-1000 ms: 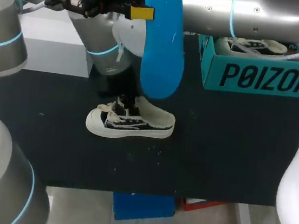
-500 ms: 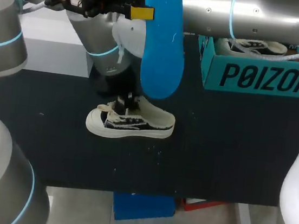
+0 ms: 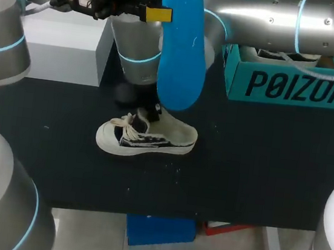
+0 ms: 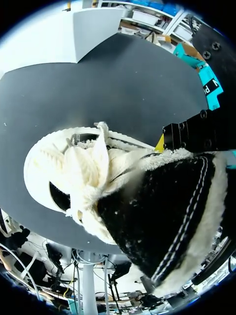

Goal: Take the shoe out of the shoebox, open the shoe tongue, remove and reinsert the insole, then place the shoe into the shoebox

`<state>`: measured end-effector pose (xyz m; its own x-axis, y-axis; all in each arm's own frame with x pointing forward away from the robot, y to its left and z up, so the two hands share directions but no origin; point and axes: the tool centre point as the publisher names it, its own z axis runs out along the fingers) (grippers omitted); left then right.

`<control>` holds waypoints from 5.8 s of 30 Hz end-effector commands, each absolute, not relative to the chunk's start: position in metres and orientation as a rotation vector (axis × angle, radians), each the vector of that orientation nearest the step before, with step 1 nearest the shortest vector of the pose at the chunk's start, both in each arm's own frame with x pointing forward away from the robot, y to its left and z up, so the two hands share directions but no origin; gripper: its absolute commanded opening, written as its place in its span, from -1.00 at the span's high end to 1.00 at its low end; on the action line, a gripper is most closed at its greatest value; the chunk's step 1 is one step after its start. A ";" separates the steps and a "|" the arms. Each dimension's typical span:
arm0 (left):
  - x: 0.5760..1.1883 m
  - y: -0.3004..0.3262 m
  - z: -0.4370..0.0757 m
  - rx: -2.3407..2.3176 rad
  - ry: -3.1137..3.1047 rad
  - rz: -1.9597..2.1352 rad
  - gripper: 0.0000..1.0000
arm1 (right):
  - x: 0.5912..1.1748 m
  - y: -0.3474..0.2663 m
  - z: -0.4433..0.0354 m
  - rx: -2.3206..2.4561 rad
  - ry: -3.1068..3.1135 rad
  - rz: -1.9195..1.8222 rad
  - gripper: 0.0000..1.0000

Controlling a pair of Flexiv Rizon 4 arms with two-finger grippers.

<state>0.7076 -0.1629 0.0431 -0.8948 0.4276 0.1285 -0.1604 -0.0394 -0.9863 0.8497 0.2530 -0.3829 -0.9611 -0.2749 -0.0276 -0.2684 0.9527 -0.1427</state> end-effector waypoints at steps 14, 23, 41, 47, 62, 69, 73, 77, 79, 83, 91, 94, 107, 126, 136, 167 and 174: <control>0.708 -0.165 0.042 -0.281 -1.845 1.991 1.00 | 0.850 0.251 -0.382 -0.428 3.063 -0.177 1.00; 0.708 -0.165 0.042 -0.281 -1.845 1.991 1.00 | 0.861 0.229 -0.326 0.102 3.118 -0.296 1.00; 0.708 -0.165 0.042 -0.281 -1.845 1.991 1.00 | 0.878 0.192 -0.317 1.426 2.871 0.080 1.00; 0.708 -0.165 0.042 -0.281 -1.845 1.991 1.00 | 0.894 0.180 -0.318 1.693 2.622 0.166 1.00; 0.708 -0.165 0.042 -0.281 -1.845 1.991 1.00 | 0.921 0.171 -0.318 1.979 2.315 -0.088 1.00; 0.708 -0.165 0.042 -0.281 -1.845 1.991 1.00 | 0.925 0.174 -0.328 2.014 2.295 -0.194 1.00; 0.708 -0.165 0.042 -0.281 -1.845 1.991 1.00 | 0.925 0.176 -0.338 2.029 2.297 -0.195 1.00; 0.708 -0.165 0.042 -0.281 -1.845 1.991 1.00 | 0.925 0.176 -0.349 2.042 2.305 -0.195 1.00; 0.708 -0.165 0.042 -0.281 -1.845 1.991 1.00 | 0.926 0.177 -0.357 2.050 2.311 -0.186 1.00; 0.708 -0.165 0.042 -0.281 -1.845 1.991 1.00 | 0.929 0.175 -0.375 2.079 2.314 -0.207 1.00; 0.708 -0.165 0.042 -0.281 -1.845 1.991 1.00 | 0.936 0.173 -0.387 2.098 2.301 -0.178 1.00; 0.708 -0.165 0.042 -0.281 -1.845 1.991 1.00 | 0.938 0.172 -0.387 2.094 2.304 -0.146 1.00; 0.708 -0.165 0.042 -0.281 -1.845 1.991 1.00 | 0.927 0.149 -0.360 2.281 2.275 0.186 -1.00; 0.708 -0.165 0.042 -0.281 -1.845 1.991 1.00 | 0.900 0.155 -0.298 2.164 2.526 1.030 -1.00; 0.708 -0.165 0.042 -0.281 -1.845 1.991 1.00 | 0.895 0.151 -0.299 2.211 2.518 1.077 -1.00; 0.708 -0.165 0.042 -0.281 -1.845 1.991 1.00 | 0.877 0.137 -0.266 2.458 2.321 1.839 -1.00; 0.677 -0.174 0.034 -0.811 -2.455 1.923 1.00 | 0.877 0.137 -0.266 2.458 2.321 1.839 -1.00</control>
<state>0.6950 -0.1722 0.0324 -0.9089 0.4163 -0.0241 0.0257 -0.0018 -0.9997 0.8776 0.1365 -0.2634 -0.0370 0.3908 0.9197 0.9889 -0.1183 0.0901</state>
